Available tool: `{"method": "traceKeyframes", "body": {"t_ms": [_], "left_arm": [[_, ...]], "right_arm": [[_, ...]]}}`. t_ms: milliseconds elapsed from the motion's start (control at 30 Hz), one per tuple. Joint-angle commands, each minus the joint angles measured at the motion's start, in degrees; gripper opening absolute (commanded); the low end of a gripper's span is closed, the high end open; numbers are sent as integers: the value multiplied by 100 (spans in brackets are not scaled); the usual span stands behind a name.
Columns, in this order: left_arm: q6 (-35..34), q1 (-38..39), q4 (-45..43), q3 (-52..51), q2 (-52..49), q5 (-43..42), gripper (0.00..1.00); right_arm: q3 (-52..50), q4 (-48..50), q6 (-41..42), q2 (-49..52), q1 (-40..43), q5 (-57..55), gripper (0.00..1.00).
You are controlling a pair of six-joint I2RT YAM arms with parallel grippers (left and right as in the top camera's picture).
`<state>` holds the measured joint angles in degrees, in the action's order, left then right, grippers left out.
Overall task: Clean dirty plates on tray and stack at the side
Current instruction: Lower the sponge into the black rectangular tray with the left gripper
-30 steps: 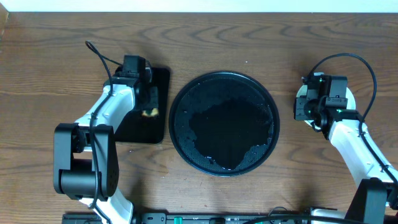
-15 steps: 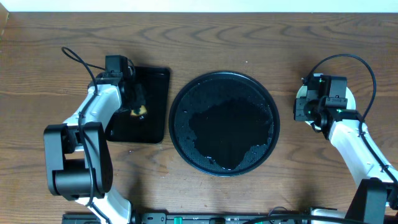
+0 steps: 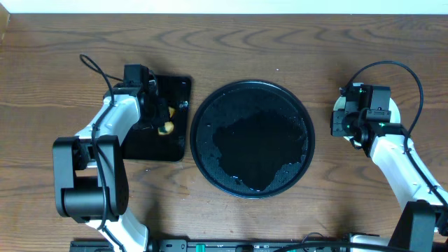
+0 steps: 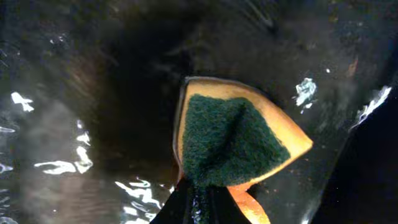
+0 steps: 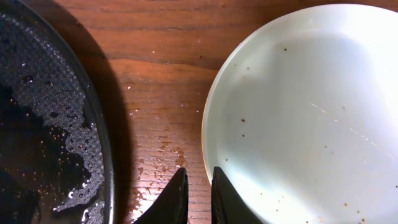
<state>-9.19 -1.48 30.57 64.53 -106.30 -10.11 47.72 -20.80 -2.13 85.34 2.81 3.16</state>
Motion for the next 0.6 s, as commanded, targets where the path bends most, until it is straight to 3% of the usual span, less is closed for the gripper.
{"method": "traceKeyframes", "body": {"t_ms": [0, 33, 100, 200, 267, 400, 467, 567], "left_arm": [[979, -48, 72, -59, -76, -1377, 7], [1279, -48, 101, -59, -76, -1716, 7], [1217, -50, 81, -59, -76, -1281, 7], [-144, -50, 138, -57, -76, 772, 8], [-820, -50, 254, -57, -76, 1600, 8], [-841, -42, 269, -55, -74, 1333, 7], [-140, -44, 177, -55, -74, 612, 7], [-61, -46, 149, -37, -57, 942, 7]], "right_arm": [[103, -26, -28, -61, -37, -11, 12], [103, -28, -28, -61, -39, -11, 12], [103, -26, -28, -61, -39, -11, 12], [103, -66, -28, -61, -37, -11, 12], [103, -85, -28, -61, -39, -11, 12], [103, -98, -28, -61, -37, -11, 11], [103, -98, -28, -61, -37, -11, 12], [103, -96, -28, -61, -39, -11, 12]]}}
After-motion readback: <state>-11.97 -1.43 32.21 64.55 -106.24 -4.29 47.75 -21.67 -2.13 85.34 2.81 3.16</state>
